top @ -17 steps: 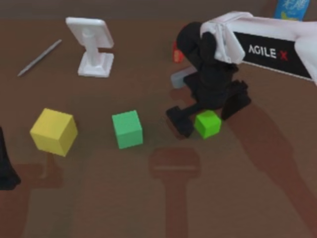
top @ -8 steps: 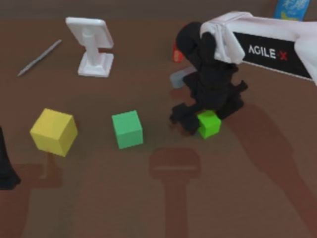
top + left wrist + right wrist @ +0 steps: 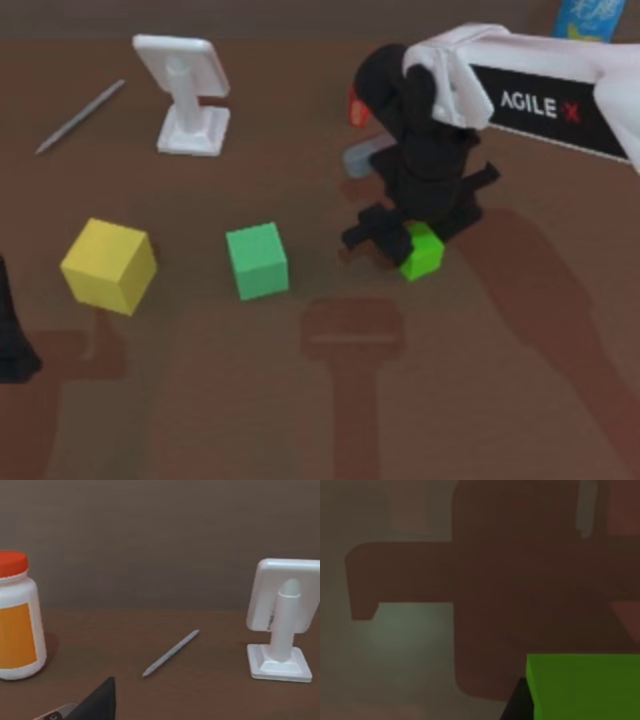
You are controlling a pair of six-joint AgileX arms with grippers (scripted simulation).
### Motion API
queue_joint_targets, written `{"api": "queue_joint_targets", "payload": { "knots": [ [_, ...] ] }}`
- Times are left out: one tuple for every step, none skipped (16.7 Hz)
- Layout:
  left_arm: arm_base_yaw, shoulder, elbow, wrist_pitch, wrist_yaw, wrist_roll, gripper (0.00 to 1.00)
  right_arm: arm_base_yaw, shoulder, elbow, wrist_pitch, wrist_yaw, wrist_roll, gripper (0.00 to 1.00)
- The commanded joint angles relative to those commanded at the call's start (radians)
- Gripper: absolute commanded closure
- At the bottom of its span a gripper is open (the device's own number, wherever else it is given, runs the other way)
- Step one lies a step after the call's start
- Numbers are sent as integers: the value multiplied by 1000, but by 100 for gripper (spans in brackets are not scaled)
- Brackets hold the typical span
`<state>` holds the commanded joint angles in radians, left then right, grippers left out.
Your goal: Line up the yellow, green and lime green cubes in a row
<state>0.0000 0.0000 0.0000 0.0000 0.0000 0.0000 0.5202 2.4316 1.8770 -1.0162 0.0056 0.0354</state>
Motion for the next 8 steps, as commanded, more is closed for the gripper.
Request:
{"api": "queue_joint_targets", "payload": {
  "knots": [
    [0,0,0,0,0,0,0,0,0,0,0,0,0,100],
    [0,0,0,0,0,0,0,0,0,0,0,0,0,100],
    [0,0,0,0,0,0,0,0,0,0,0,0,0,100],
    [0,0,0,0,0,0,0,0,0,0,0,0,0,100],
    [0,0,0,0,0,0,0,-3,-33,10,-8,1,0,100],
    [0,0,0,0,0,0,0,-2,-33,14,-12,1,0,100],
    [0,0,0,0,0,0,0,-1,-35,28,-26,1,0,100],
    [0,0,0,0,0,0,0,-1,-40,50,-50,1,0,100]
  ]
}}
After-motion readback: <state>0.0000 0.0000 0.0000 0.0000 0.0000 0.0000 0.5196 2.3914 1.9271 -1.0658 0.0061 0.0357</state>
